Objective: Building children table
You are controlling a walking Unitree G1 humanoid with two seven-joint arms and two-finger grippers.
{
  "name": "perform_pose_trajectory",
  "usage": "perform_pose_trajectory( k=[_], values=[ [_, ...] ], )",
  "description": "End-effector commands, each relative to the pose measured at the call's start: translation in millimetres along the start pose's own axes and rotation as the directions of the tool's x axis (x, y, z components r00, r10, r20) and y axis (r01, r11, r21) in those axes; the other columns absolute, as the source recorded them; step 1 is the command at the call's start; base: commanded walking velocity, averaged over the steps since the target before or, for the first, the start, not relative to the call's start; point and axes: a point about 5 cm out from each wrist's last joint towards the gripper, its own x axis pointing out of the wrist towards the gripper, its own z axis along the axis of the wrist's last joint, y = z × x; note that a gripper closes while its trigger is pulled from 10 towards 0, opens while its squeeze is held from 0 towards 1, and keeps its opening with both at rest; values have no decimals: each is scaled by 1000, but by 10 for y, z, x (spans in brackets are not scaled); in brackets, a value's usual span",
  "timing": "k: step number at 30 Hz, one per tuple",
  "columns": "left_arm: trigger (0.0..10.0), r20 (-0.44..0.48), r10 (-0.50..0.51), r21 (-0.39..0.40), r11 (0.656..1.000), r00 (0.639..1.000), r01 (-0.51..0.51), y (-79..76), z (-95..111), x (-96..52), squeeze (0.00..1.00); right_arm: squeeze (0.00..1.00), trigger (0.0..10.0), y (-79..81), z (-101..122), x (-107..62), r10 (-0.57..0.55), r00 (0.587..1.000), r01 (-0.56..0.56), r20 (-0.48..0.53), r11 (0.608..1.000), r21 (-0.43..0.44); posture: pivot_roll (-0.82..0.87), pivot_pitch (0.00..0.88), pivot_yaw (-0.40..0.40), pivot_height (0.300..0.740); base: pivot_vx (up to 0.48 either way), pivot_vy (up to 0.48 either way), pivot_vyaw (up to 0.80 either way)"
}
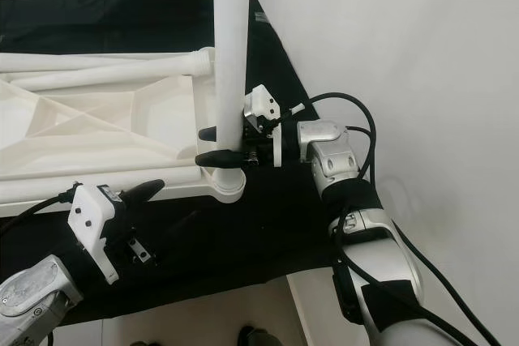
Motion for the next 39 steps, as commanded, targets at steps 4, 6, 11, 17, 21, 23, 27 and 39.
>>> perform_pose_trajectory(
  k=[4, 6, 11, 17, 21, 23, 27, 39],
  values=[
    [10000, -14, -18, -6, 1000, 1000, 18, -26, -18, -31, 0, 0, 0, 55, -618, -42, -517, 829, 544, -214, 834, 93, 109, 196, -111, 740, 0, 0, 0],
    [10000, -15, -21, -6, 1000, 1000, 21, -23, -18, -29, 0, 0, 0, 49, -698, -73, -730, 638, 762, -246, 644, 68, 105, 200, -107, 740, 0, 0, 0],
    [10000, -20, -32, -9, 999, 999, 31, -22, -25, -29, 0, 0, 0, 478, -764, 214, -737, 623, 780, -262, 610, 138, 97, 199, -86, 740, 0, 0, 0],
    [10000, -11, -47, -16, 999, 999, 47, -46, -25, 13, 0, 0, 0, 455, -738, 288, -683, 679, 723, -268, 685, 88, 94, 201, -102, 740, 0, 0, 0],
    [10000, -12, -29, -10, 1000, 999, 29, -26, -26, -4, 0, 0, 10000, 453, -668, 328, -657, 714, 692, -241, 715, 103, 93, 199, -107, 740, 0, 0, 0],
    [10000, -10, -25, -7, 1000, 1000, 25, -17, -21, -4, 0, 0, 10000, 438, -565, 372, -647, 745, 666, -163, 731, 146, 93, 199, -107, 740, 0, 0, 0],
    [10000, -6, -33, -10, 999, 999, 33, -30, -17, 15, 0, 1000, 10000, 404, -367, 440, -609, 791, 610, -55, 778, 149, 79, 201, -104, 740, 0, 0, 0],
    [10000, -5, -42, -16, 999, 999, 42, -53, -16, 26, 0, 0, 10000, 268, 152, 520, -132, 988, 136, 85, 990, -48, 95, 205, -110, 740, 0, 0, 0]
  ],
)
